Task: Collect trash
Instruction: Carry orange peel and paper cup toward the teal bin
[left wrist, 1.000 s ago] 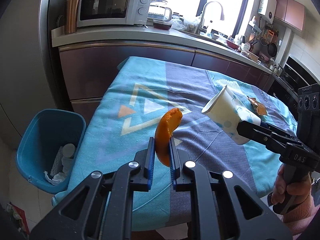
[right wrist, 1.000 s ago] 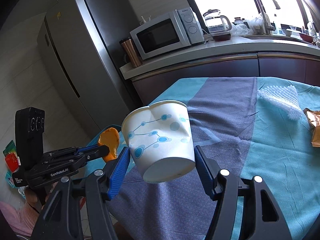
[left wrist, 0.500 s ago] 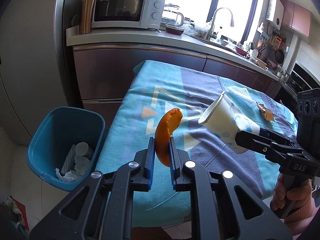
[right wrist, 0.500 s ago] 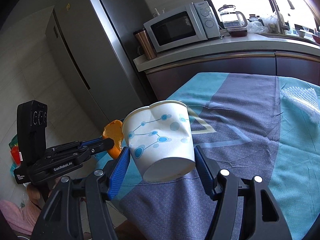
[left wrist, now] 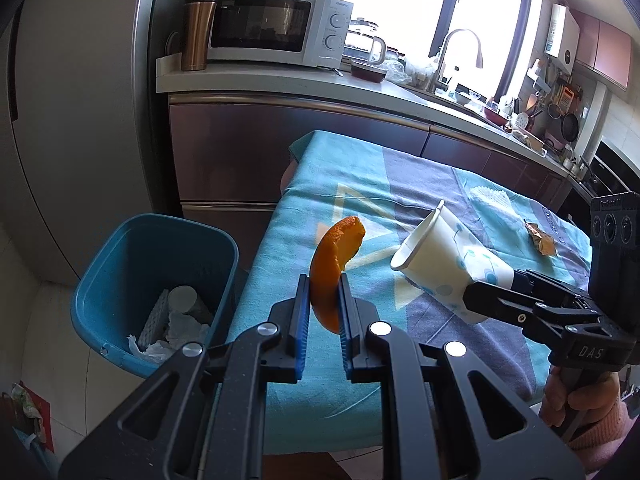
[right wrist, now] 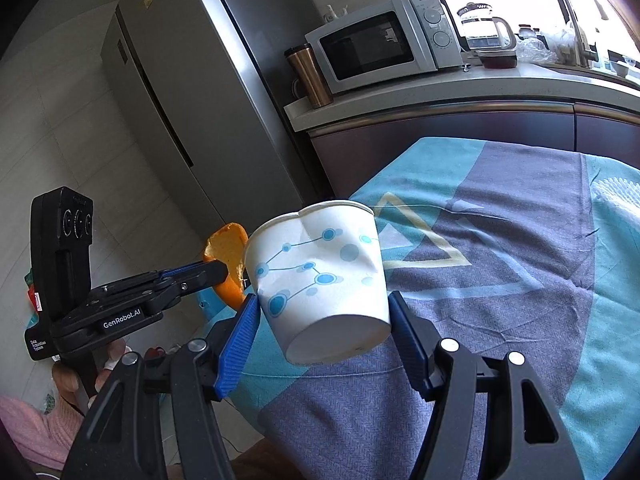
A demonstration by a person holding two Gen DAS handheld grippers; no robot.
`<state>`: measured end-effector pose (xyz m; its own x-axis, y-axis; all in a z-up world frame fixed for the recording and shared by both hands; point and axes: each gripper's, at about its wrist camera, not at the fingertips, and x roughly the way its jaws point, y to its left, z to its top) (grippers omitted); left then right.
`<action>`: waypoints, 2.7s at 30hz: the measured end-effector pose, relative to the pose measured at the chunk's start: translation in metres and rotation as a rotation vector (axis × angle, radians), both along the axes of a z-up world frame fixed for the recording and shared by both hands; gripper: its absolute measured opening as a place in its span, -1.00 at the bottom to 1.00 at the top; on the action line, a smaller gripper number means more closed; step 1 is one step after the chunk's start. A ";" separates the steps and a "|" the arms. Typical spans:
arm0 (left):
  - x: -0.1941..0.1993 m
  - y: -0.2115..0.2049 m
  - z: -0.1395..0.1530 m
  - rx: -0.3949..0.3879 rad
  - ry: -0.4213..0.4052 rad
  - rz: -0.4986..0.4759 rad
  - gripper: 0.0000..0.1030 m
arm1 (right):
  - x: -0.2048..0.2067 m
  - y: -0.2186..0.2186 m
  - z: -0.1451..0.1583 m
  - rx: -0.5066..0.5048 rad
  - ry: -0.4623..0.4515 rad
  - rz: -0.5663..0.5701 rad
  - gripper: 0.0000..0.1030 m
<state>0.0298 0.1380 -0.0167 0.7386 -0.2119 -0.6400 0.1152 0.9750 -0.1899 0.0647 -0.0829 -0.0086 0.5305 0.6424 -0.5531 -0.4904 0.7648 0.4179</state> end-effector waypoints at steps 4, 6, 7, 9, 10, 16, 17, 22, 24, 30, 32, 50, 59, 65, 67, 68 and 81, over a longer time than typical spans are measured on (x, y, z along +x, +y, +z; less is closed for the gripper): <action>-0.001 0.007 0.000 -0.003 -0.002 0.014 -0.73 | 0.002 0.006 -0.002 -0.002 0.003 0.014 0.22; -0.001 0.010 -0.001 -0.003 -0.002 0.022 -0.73 | 0.003 0.009 -0.003 -0.002 0.004 0.022 0.22; -0.001 0.012 -0.001 -0.004 -0.001 0.026 -0.73 | 0.004 0.011 -0.003 -0.004 0.002 0.027 0.22; -0.001 0.013 -0.001 -0.004 -0.001 0.035 -0.73 | 0.004 0.015 -0.002 -0.007 0.000 0.036 0.22; -0.002 0.014 -0.001 -0.006 -0.001 0.038 -0.73 | 0.004 0.017 -0.002 -0.007 -0.001 0.042 0.22; -0.004 0.022 0.000 -0.008 -0.006 0.062 -0.73 | 0.006 0.029 -0.002 -0.014 -0.005 0.073 0.22; -0.004 0.024 0.001 -0.008 -0.007 0.067 -0.73 | 0.007 0.031 -0.002 -0.014 -0.004 0.077 0.22; -0.005 0.032 0.002 -0.010 -0.011 0.087 -0.73 | 0.009 0.038 -0.003 -0.014 -0.004 0.093 0.22; -0.006 0.036 0.002 -0.012 -0.011 0.094 -0.73 | 0.010 0.041 -0.003 -0.016 -0.004 0.099 0.22; -0.006 0.045 0.002 -0.014 -0.017 0.114 -0.73 | 0.012 0.049 -0.001 -0.022 -0.007 0.118 0.22; -0.007 0.049 0.002 -0.015 -0.019 0.123 -0.73 | 0.013 0.052 -0.001 -0.024 -0.008 0.125 0.22; -0.009 0.075 0.003 -0.009 -0.025 0.186 -0.73 | 0.021 0.072 -0.002 -0.046 -0.017 0.194 0.22; -0.009 0.087 0.000 -0.002 -0.020 0.215 -0.73 | 0.024 0.085 -0.004 -0.060 -0.012 0.227 0.22; -0.004 0.095 -0.005 -0.001 -0.006 0.234 -0.73 | 0.029 0.093 -0.004 -0.074 -0.010 0.247 0.22; -0.003 0.097 -0.006 0.002 -0.003 0.240 -0.73 | 0.031 0.096 -0.005 -0.076 -0.006 0.253 0.22; -0.003 0.098 -0.007 0.002 -0.001 0.242 -0.73 | 0.032 0.098 -0.005 -0.079 -0.005 0.254 0.22; 0.008 0.109 -0.016 -0.002 0.024 0.271 -0.73 | 0.041 0.118 -0.007 -0.101 0.015 0.277 0.22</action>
